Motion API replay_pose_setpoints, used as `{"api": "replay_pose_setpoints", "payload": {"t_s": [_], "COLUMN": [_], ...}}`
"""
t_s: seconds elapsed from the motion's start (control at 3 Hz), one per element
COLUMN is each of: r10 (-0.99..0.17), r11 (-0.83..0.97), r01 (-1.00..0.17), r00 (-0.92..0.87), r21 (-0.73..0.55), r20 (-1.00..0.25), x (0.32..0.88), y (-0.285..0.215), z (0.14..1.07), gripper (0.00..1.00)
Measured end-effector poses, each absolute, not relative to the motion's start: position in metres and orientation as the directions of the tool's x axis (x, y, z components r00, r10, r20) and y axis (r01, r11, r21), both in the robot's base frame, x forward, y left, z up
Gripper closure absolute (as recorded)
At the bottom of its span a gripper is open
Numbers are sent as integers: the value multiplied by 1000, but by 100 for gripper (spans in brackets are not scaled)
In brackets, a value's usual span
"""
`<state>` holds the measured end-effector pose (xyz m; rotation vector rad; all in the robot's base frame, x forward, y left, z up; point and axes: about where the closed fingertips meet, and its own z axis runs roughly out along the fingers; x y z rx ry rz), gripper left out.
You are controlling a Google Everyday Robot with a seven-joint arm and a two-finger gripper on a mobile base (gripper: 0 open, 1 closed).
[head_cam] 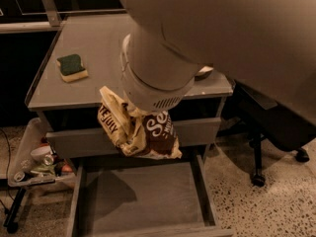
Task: Pick brown chip bag from middle drawer and place on counter
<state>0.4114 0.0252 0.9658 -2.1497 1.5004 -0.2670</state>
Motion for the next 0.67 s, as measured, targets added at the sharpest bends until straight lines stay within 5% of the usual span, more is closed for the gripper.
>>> {"api": "replay_pose_setpoints", "payload": {"t_s": [0.67], "r10": [-920], "r11": [-267], "r01": [-822], "r00": [373], "r21": [-504], "r20": [-121], "x": [411], "y": [25], "z": [966], "gripper": [100]}}
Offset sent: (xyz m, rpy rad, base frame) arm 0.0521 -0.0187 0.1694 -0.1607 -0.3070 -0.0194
